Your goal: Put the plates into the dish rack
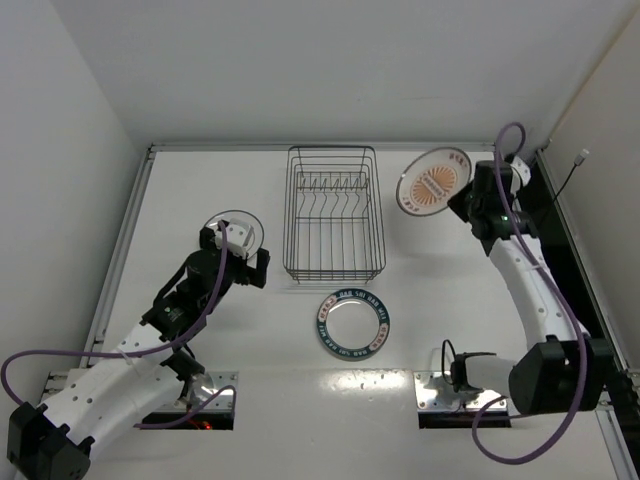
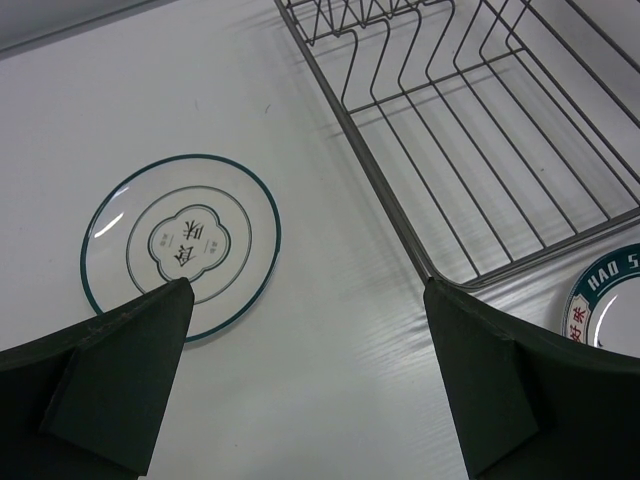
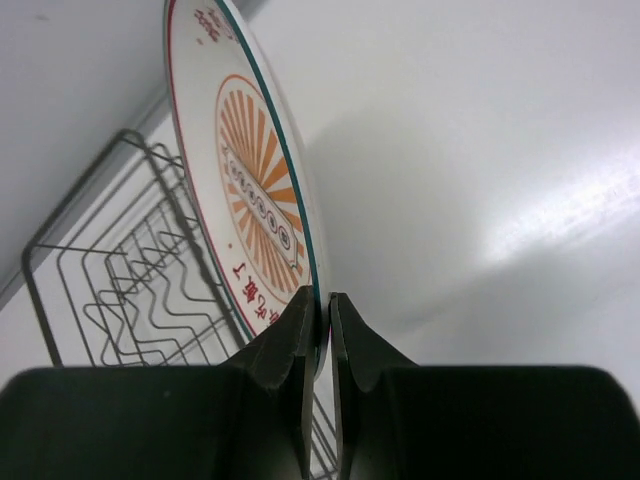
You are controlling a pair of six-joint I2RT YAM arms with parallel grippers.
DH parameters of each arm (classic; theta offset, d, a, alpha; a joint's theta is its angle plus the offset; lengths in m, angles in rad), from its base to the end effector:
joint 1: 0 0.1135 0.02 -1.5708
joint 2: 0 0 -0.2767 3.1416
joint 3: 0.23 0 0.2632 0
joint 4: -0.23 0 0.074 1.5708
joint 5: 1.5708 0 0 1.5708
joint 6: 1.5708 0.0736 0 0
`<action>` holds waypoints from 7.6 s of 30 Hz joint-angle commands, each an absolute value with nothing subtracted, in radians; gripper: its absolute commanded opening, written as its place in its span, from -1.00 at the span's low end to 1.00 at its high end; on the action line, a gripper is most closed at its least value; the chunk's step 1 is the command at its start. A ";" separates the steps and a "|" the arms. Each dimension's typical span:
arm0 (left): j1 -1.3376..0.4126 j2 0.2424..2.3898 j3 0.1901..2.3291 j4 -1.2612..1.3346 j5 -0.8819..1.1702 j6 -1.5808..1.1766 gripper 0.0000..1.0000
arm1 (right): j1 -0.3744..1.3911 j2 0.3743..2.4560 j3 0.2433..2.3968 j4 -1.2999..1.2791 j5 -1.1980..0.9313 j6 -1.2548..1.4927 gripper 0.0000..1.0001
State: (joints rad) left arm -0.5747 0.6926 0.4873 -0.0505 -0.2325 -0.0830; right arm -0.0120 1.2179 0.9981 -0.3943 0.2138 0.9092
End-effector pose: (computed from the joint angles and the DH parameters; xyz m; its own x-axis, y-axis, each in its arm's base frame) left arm 0.1864 -0.1005 0.2598 -0.2400 0.0593 -0.9690 0.3231 0.9461 -0.0221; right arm 0.3066 -0.0193 0.2917 -0.2079 0.7736 -0.5986 0.5684 0.5936 0.5697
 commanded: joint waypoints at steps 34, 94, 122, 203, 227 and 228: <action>-0.583 0.710 0.503 -0.003 -0.227 -0.087 1.00 | 0.649 1.871 1.658 -0.312 1.069 0.243 -1.00; -0.583 0.710 0.503 -0.012 -0.253 -0.087 1.00 | 0.512 0.500 -0.150 -0.201 -0.209 1.549 -0.02; -0.583 0.675 0.503 -0.012 -0.272 -0.087 1.00 | 0.563 0.379 0.240 -0.658 0.038 1.275 -0.11; -0.583 0.657 0.503 -0.012 -0.299 -0.097 1.00 | 0.787 1.394 1.584 -0.592 1.012 0.479 -1.00; -0.583 0.666 0.494 -0.012 -0.337 -0.097 1.00 | 0.655 2.010 1.778 -0.437 0.980 0.385 -1.00; -0.583 0.675 0.494 -0.012 -0.337 -0.097 1.00 | 0.655 2.023 1.778 -0.437 0.942 0.396 -1.00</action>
